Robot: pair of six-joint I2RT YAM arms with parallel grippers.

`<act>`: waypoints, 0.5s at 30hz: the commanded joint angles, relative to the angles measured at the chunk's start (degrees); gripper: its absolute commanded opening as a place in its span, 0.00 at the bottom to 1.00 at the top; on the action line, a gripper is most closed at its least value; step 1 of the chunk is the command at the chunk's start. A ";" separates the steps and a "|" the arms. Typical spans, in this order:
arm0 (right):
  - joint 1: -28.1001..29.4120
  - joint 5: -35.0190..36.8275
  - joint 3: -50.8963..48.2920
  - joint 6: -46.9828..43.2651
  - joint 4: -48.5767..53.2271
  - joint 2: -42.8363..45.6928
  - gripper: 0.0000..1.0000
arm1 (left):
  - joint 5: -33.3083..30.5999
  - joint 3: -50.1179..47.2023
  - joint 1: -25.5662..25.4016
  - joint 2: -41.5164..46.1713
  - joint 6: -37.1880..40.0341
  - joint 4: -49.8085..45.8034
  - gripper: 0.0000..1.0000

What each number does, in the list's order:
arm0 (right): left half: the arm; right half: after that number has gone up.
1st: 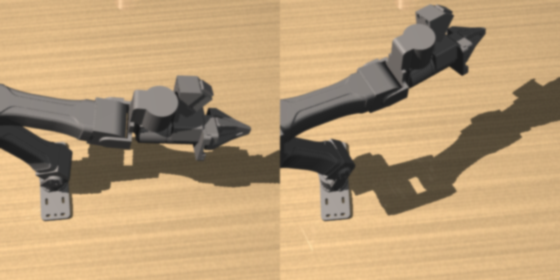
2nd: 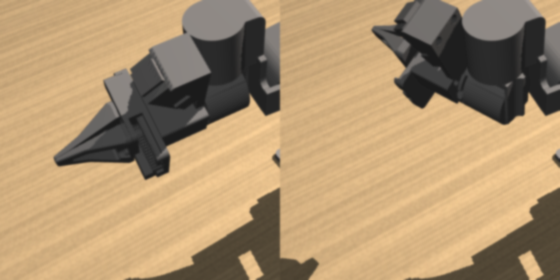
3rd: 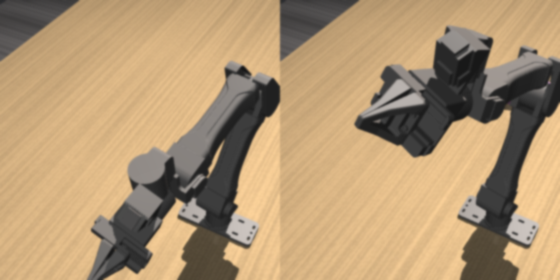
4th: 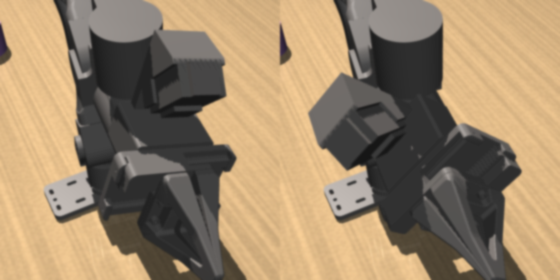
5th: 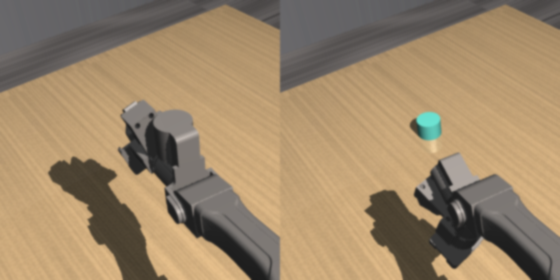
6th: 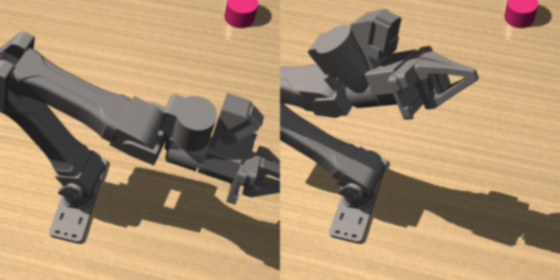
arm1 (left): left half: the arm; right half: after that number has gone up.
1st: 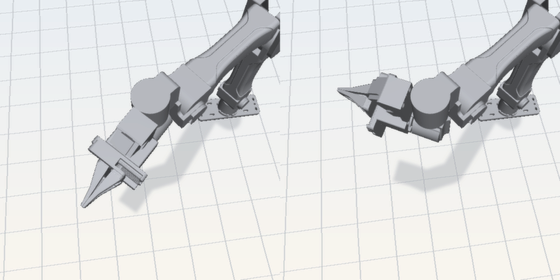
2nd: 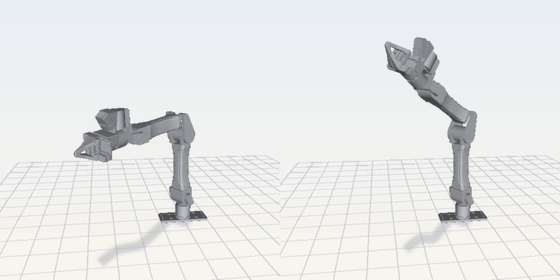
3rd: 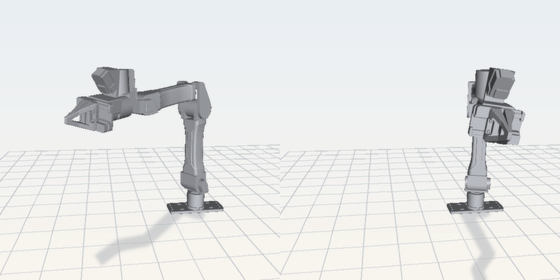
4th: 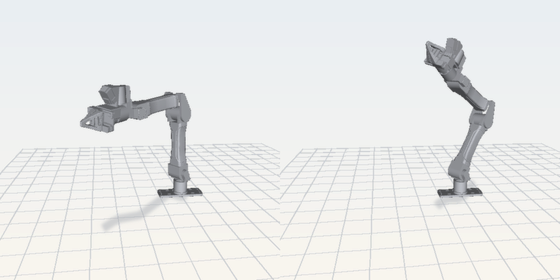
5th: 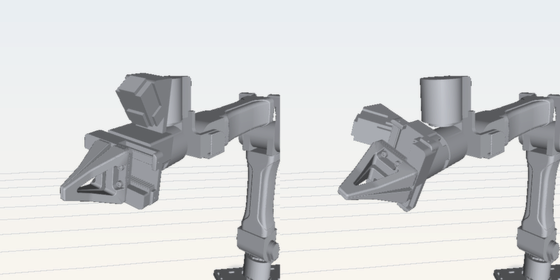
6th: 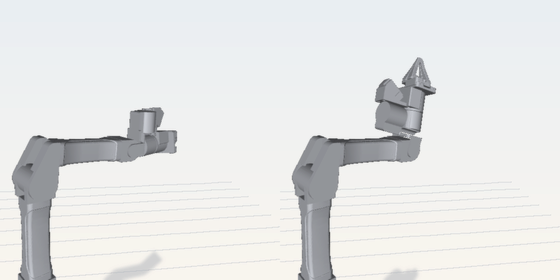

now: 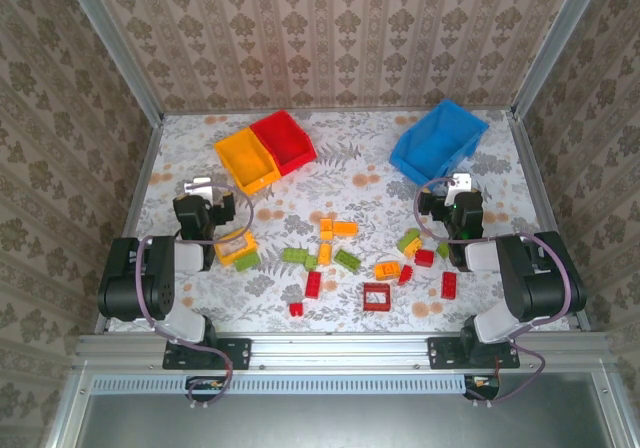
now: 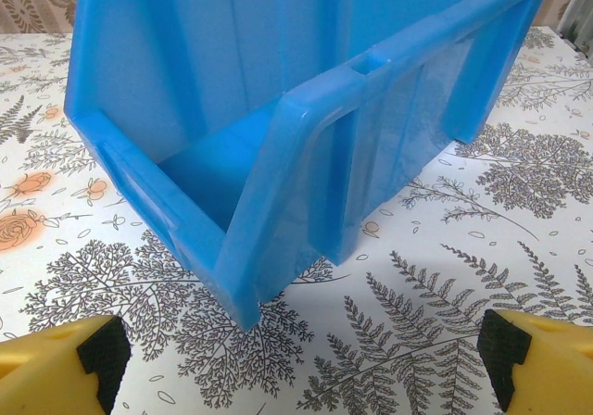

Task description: Sort the legos into containers by color

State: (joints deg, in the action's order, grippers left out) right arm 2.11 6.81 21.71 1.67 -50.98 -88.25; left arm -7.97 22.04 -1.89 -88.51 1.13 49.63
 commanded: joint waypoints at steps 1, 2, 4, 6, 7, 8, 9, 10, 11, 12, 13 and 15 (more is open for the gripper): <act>-0.28 -1.18 0.78 -0.31 0.01 0.44 1.00 | -0.64 0.30 -0.31 0.56 0.33 1.00 1.00; -0.26 -1.19 0.79 -0.36 0.05 0.39 1.00 | -0.62 0.33 -0.30 0.55 0.28 1.00 1.00; -0.26 -1.18 0.79 -0.31 0.05 0.39 1.00 | -0.64 0.28 -0.26 0.53 0.24 1.00 1.00; -0.26 -1.18 0.79 -0.36 0.03 0.40 1.00 | -0.65 0.29 -0.28 0.52 0.30 1.00 1.00; -0.26 -1.17 0.79 -0.35 0.04 0.44 1.00 | -0.63 0.29 -0.28 0.48 0.28 1.00 1.00; -0.26 -1.18 0.81 -0.35 0.03 0.44 1.00 | -0.64 0.28 -0.26 0.53 0.28 1.00 1.00; -0.26 -1.18 0.79 -0.34 0.04 0.38 1.00 | -0.62 0.28 -0.23 0.51 0.28 1.00 1.00; -0.26 -1.18 0.79 -0.34 0.05 0.43 1.00 | -0.63 0.28 -0.21 0.49 0.28 1.04 1.00; -0.26 -1.18 0.81 -0.35 0.09 0.36 1.00 | -0.64 0.28 -0.30 0.53 0.21 1.00 1.00; -0.26 -1.18 0.79 -0.34 0.10 0.43 1.00 | -0.64 0.39 -0.27 0.45 0.28 0.93 1.00; -0.26 -1.14 0.83 -0.27 0.14 0.36 1.00 | -0.65 0.37 -0.26 0.49 0.20 0.98 1.00; -0.26 -0.67 0.51 -0.31 -0.87 0.80 1.00 | -0.54 -0.07 -0.28 0.80 0.35 2.03 1.00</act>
State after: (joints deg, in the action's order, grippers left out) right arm 2.11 6.81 21.71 1.65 -50.98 -88.25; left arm -7.97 22.04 -1.89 -88.51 1.13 49.69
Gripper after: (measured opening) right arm 0.996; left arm 0.996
